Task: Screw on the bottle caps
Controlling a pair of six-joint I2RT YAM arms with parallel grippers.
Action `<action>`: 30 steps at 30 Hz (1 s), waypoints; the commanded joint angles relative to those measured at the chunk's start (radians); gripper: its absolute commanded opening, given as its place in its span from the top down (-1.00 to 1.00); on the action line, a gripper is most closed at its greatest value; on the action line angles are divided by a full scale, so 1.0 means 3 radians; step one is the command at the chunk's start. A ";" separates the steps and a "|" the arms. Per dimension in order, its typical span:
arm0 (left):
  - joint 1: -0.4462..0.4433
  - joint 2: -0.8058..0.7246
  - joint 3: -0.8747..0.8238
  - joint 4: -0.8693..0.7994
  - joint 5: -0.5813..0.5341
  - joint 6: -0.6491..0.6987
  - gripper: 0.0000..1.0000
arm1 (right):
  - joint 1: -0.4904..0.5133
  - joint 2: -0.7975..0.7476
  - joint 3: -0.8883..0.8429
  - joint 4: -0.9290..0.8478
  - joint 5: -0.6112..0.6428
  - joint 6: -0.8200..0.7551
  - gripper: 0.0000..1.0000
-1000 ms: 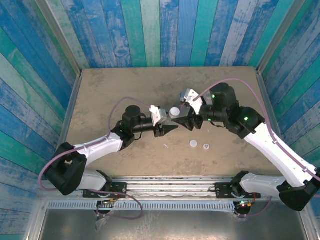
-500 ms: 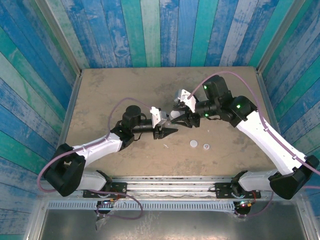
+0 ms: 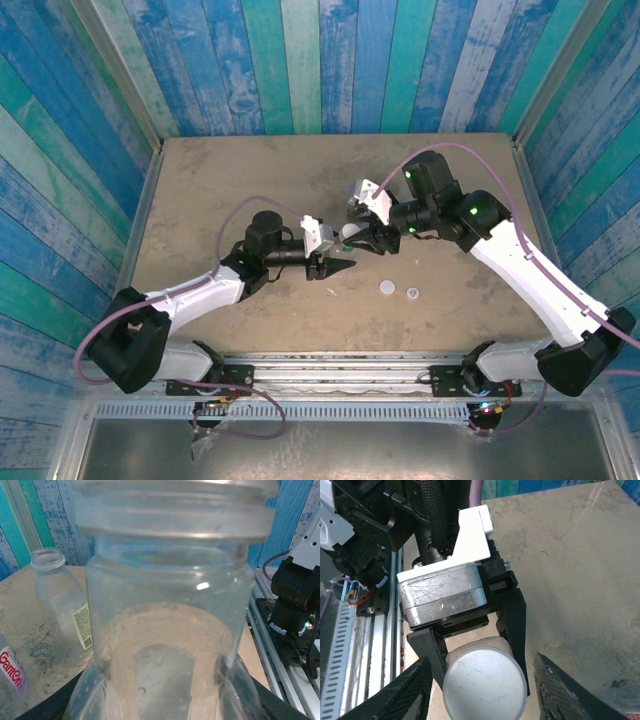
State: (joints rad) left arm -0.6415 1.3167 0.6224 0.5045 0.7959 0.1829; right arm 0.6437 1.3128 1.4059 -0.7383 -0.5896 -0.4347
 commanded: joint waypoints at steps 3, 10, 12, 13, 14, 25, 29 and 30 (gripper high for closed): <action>0.0001 -0.0186 0.0093 -0.0019 0.0057 0.0083 -0.02 | -0.0030 0.0004 0.0014 -0.0069 -0.0042 0.0011 0.10; 0.0001 -0.0186 0.0085 0.0134 0.0023 0.0004 -0.02 | -0.0031 0.0052 -0.0012 -0.0105 -0.0148 0.0045 0.23; 0.0001 -0.0171 0.0119 0.0109 0.0006 0.0004 -0.02 | -0.0027 0.0057 -0.0013 -0.0115 -0.0171 0.0061 0.23; 0.0003 -0.0163 0.0132 0.0108 -0.0032 -0.0001 -0.01 | -0.0028 0.0057 -0.0013 -0.0116 -0.0166 0.0076 0.23; 0.0001 -0.0156 0.0141 0.0129 -0.0093 -0.0019 0.00 | -0.0027 0.0057 -0.0008 -0.0110 -0.0138 0.0115 0.24; -0.0051 0.0064 0.0336 0.0482 -0.1495 0.0124 0.05 | 0.0107 -0.0023 -0.0242 0.0266 0.1081 0.1577 0.26; -0.0165 0.0130 0.0414 0.0437 -0.1938 0.0446 0.04 | 0.0200 -0.0004 -0.0268 0.0245 0.1422 0.2380 0.24; -0.0167 0.0129 0.0408 0.0470 -0.1991 0.0474 0.04 | 0.0235 -0.0007 -0.0266 0.0262 0.1462 0.2470 0.22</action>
State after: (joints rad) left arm -0.6880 1.3399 0.6815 0.5144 0.3454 0.2676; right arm 0.6861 1.3018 1.3647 -0.5591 -0.2470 0.0967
